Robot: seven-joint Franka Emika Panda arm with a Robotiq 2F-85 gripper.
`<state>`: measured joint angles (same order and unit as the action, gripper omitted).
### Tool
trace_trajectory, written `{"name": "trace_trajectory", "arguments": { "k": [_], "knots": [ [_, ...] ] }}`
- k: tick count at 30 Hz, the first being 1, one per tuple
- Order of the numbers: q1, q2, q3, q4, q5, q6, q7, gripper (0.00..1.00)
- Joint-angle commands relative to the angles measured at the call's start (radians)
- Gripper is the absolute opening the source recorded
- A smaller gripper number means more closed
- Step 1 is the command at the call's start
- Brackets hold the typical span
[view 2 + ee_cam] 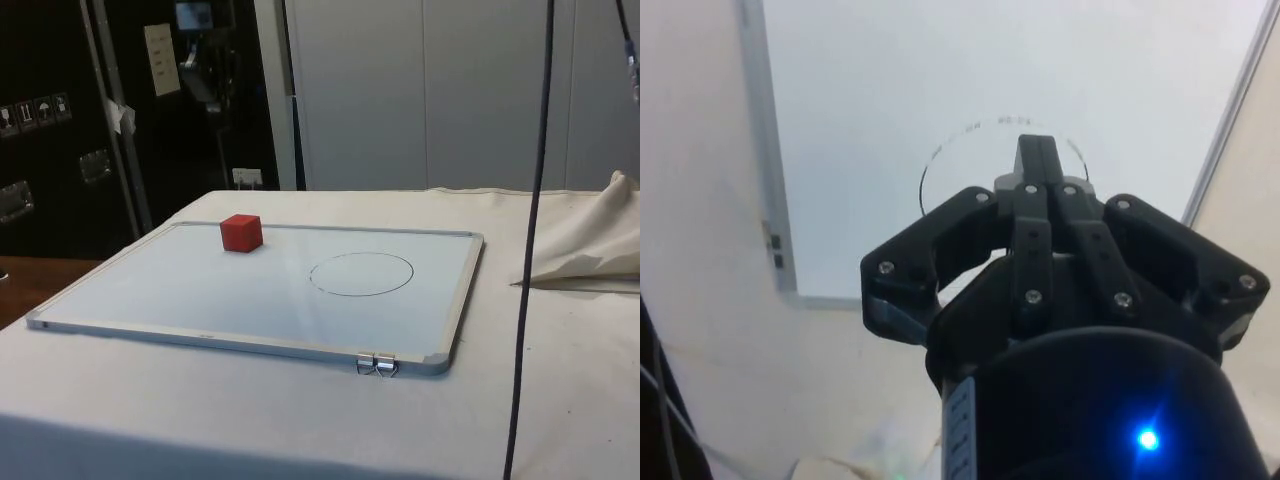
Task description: Push the cube into the marked area.
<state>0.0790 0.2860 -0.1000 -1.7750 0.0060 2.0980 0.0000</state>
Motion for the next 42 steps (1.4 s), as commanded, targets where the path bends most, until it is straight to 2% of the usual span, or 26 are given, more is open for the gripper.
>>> {"name": "trace_trajectory", "arguments": {
  "k": [1,4,5,7,12,14,15,16,24,25,26,33,34,35,42],
  "knots": [
    [-0.003,0.022,0.002,0.019,0.01,0.006,-0.003,0.0],
    [-0.006,0.061,0.0,0.043,0.015,0.025,-0.009,0.0],
    [-0.001,0.051,-0.002,0.033,0.006,0.026,-0.003,0.0],
    [-0.009,0.104,-0.003,0.074,0.019,0.041,-0.015,0.0],
    [-0.016,0.169,-0.012,0.126,0.025,0.06,-0.028,0.0],
    [-0.023,0.207,-0.021,0.152,0.035,0.071,-0.047,0.0],
    [-0.013,0.195,-0.024,0.146,0.024,0.063,-0.034,0.0],
    [-0.024,0.216,-0.025,0.159,0.039,0.073,-0.054,0.0],
    [-0.037,0.3,-0.061,0.212,0.078,0.114,-0.118,0.0],
    [-0.027,0.288,-0.067,0.204,0.07,0.107,-0.108,0.0],
    [-0.038,0.309,-0.065,0.218,0.083,0.119,-0.125,0.0],
    [-0.046,0.395,-0.091,0.285,0.118,0.153,-0.174,0.0],
    [-0.039,0.388,-0.098,0.278,0.113,0.151,-0.168,0.0],
    [-0.047,0.407,-0.093,0.296,0.121,0.156,-0.178,0.0],
    [-0.055,0.5,-0.102,0.385,0.139,0.175,-0.202,0.0]
  ]
}}
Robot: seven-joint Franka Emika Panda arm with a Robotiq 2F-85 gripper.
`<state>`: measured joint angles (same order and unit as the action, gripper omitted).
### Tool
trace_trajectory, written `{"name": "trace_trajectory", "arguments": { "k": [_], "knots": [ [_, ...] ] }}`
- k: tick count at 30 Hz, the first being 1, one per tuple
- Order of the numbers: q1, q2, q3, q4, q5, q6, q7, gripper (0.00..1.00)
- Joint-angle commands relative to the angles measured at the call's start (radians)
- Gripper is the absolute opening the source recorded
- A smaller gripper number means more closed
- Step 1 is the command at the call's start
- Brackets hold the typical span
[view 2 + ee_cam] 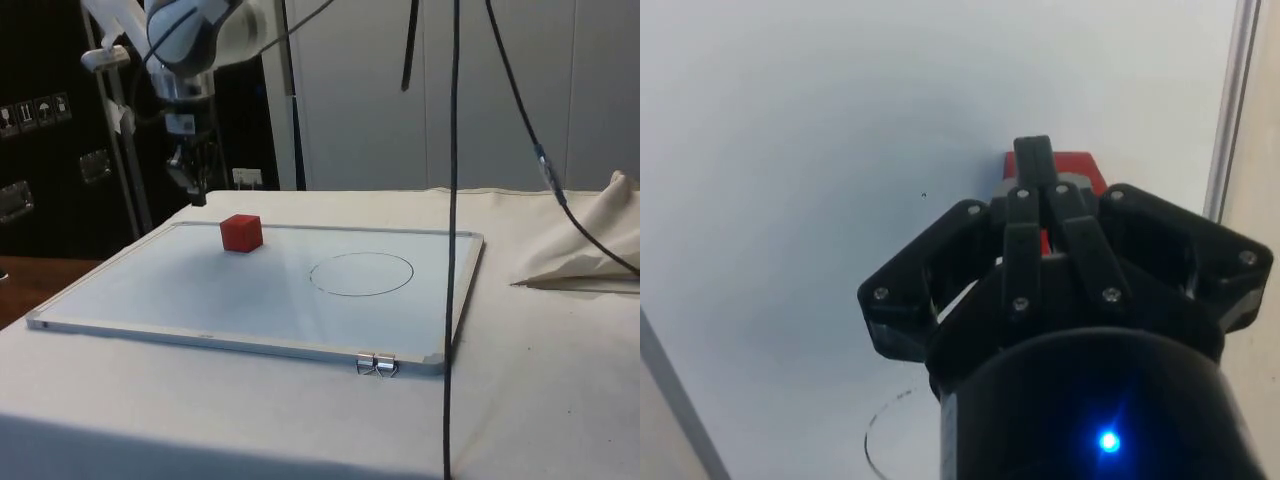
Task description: Push the cube into the marked area.
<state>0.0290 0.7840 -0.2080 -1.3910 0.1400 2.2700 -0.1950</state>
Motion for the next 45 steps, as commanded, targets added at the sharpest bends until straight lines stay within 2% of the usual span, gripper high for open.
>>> {"name": "trace_trajectory", "arguments": {
  "k": [1,2,3,4,5,11,12,13,18,21,22,23,28,29,30,32,36,37,39,44,45],
  "knots": [
    [-0.008,0.013,0.006,0.01,0.006,0.001,-0.01,0.0],
    [-0.009,0.021,0.006,0.017,0.007,0.0,-0.013,0.0],
    [-0.001,0.01,0.0,0.008,0.001,0.0,-0.003,0.0],
    [-0.011,0.029,0.006,0.024,0.008,-0.002,-0.016,0.0],
    [-0.014,0.047,0.005,0.034,0.011,-0.001,-0.026,0.0],
    [-0.019,0.087,-0.004,0.052,0.022,0.004,-0.061,0.0],
    [-0.012,0.078,-0.011,0.044,0.019,0.003,-0.052,0.0],
    [-0.02,0.093,-0.006,0.054,0.024,0.005,-0.068,0.0],
    [-0.025,0.107,-0.015,0.052,0.032,0.005,-0.107,0.0],
    [-0.025,0.104,-0.023,0.042,0.036,0.004,-0.125,0.0],
    [-0.021,0.108,-0.027,0.049,0.034,0.002,-0.118,0.0],
    [-0.025,0.103,-0.024,0.04,0.036,0.003,-0.13,0.0],
    [-0.028,0.091,-0.04,0.017,0.038,0.002,-0.158,0.0],
    [-0.023,0.102,-0.045,0.03,0.035,-0.004,-0.15,0.0],
    [-0.027,0.083,-0.045,0.006,0.039,0.001,-0.166,0.0],
    [-0.026,0.074,-0.05,-0.008,0.039,-0.001,-0.171,0.0],
    [-0.024,0.042,-0.051,-0.041,0.039,-0.014,-0.176,0.0],
    [-0.024,0.063,-0.055,-0.022,0.035,-0.009,-0.17,0.0],
    [-0.023,0.033,-0.048,-0.045,0.042,-0.023,-0.175,0.0],
    [-0.026,0.036,-0.038,-0.036,0.059,-0.038,-0.189,0.0],
    [-0.019,0.031,-0.048,-0.043,0.051,-0.033,-0.181,0.0]
  ]
}}
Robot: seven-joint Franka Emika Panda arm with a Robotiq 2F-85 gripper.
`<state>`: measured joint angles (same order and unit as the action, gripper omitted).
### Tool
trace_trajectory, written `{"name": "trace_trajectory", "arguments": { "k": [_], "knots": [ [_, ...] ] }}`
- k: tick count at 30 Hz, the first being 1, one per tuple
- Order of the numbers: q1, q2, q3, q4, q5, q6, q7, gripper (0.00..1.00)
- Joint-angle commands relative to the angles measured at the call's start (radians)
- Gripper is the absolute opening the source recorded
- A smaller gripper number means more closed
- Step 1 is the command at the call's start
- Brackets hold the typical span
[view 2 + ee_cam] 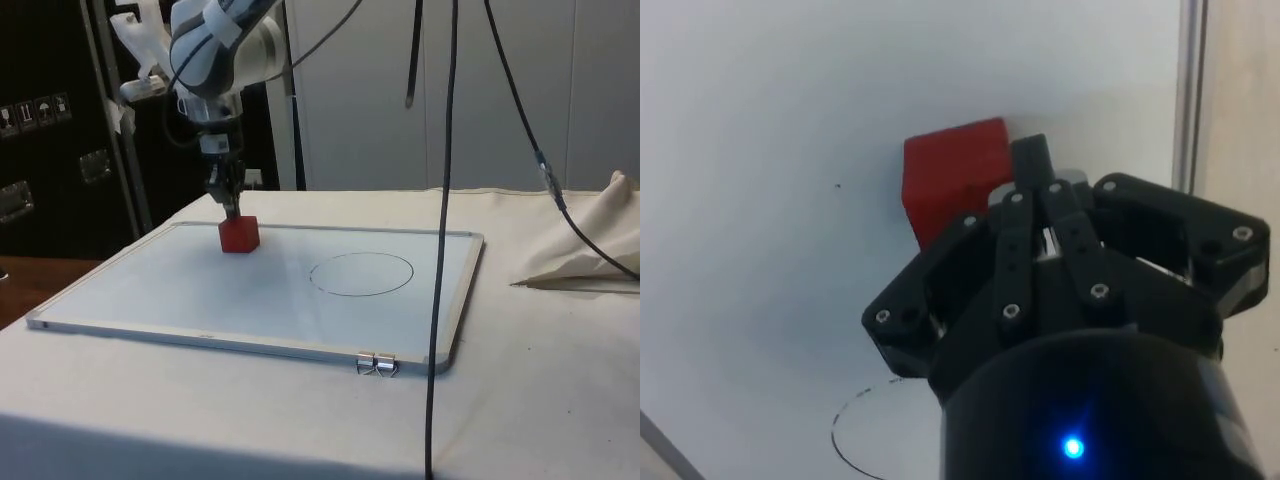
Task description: Push the cube into the marked area.
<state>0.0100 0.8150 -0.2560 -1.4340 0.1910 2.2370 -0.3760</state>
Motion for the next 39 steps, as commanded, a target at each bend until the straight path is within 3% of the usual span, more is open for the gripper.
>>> {"name": "trace_trajectory", "arguments": {
  "k": [1,9,10,11,13,19,20,29,36,37,39],
  "knots": [
    [-0.007,0.008,0.011,0.009,0.014,-0.005,-0.013,0.0],
    [-0.003,0.034,0.014,0.023,0.058,-0.01,-0.048,0.0],
    [0.004,0.024,0.003,0.017,0.051,-0.005,-0.042,0.0],
    [-0.003,0.036,0.014,0.026,0.063,-0.012,-0.052,0.0],
    [-0.003,0.039,0.014,0.027,0.074,-0.018,-0.06,0.0],
    [0.003,0.025,0.001,0.023,0.092,-0.044,-0.077,0.0],
    [0.001,0.025,0.011,0.011,0.103,-0.042,-0.084,0.0],
    [0.009,0.011,0.004,0.004,0.128,-0.097,-0.104,0.0],
    [0.009,-0.017,0.008,-0.049,0.147,-0.121,-0.136,0.0],
    [0.01,-0.006,0.003,-0.031,0.141,-0.129,-0.129,0.0],
    [0.01,-0.029,0.008,-0.074,0.151,-0.126,-0.148,0.0]
  ]
}}
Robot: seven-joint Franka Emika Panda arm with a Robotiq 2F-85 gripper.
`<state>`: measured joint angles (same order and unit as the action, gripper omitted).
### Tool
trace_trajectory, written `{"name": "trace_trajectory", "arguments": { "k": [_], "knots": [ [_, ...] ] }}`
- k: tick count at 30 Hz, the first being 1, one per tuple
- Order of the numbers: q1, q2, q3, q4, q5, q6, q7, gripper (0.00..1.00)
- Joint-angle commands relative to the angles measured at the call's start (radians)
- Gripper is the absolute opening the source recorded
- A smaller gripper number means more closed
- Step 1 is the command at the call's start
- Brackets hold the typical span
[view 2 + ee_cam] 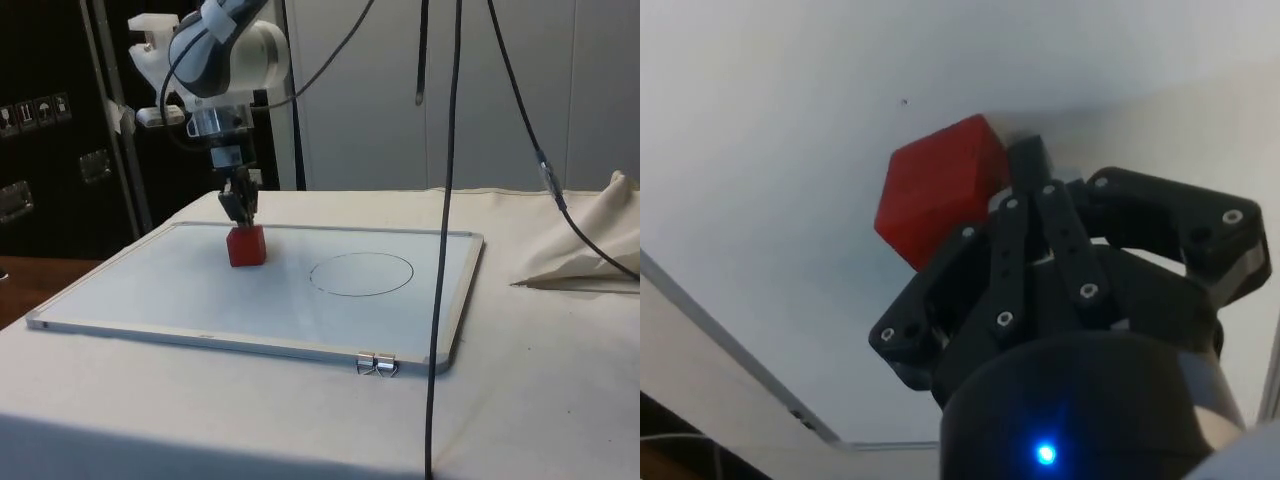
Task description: Push the cube into the marked area.
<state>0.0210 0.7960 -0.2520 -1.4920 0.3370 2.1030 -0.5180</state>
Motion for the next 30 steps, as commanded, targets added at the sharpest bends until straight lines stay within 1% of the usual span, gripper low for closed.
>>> {"name": "trace_trajectory", "arguments": {
  "k": [1,5,6,8,11,13,15,16,17,23,25,26,27,29,30],
  "knots": [
    [-0.001,-0.014,0.004,-0.024,0.007,0.007,-0.01,0.0],
    [0.002,-0.031,0.004,-0.062,0.012,0.002,-0.025,0.0],
    [0.003,-0.025,0.0,-0.052,0.008,-0.002,-0.021,0.0],
    [0.004,-0.043,0.004,-0.09,0.015,-0.002,-0.036,0.0],
    [0.003,-0.05,0.004,-0.11,0.018,-0.008,-0.048,0.0],
    [0.002,-0.05,0.004,-0.114,0.02,-0.012,-0.055,0.0],
    [0.0,-0.039,0.003,-0.1,0.02,-0.017,-0.063,0.0],
    [0.005,-0.045,-0.001,-0.109,0.016,-0.011,-0.06,0.0],
    [0.0,-0.033,0.003,-0.09,0.02,-0.019,-0.064,0.0],
    [-0.005,0.009,-0.001,-0.019,0.02,-0.029,-0.065,0.0],
    [-0.007,0.034,-0.005,0.022,0.022,-0.036,-0.065,0.0],
    [-0.001,0.017,-0.009,-0.006,0.02,-0.021,-0.066,0.0],
    [-0.008,0.041,-0.006,0.034,0.022,-0.038,-0.065,0.0],
    [-0.01,0.057,-0.007,0.063,0.023,-0.047,-0.063,0.0],
    [-0.011,0.071,-0.009,0.088,0.026,-0.053,-0.063,0.0]
  ]
}}
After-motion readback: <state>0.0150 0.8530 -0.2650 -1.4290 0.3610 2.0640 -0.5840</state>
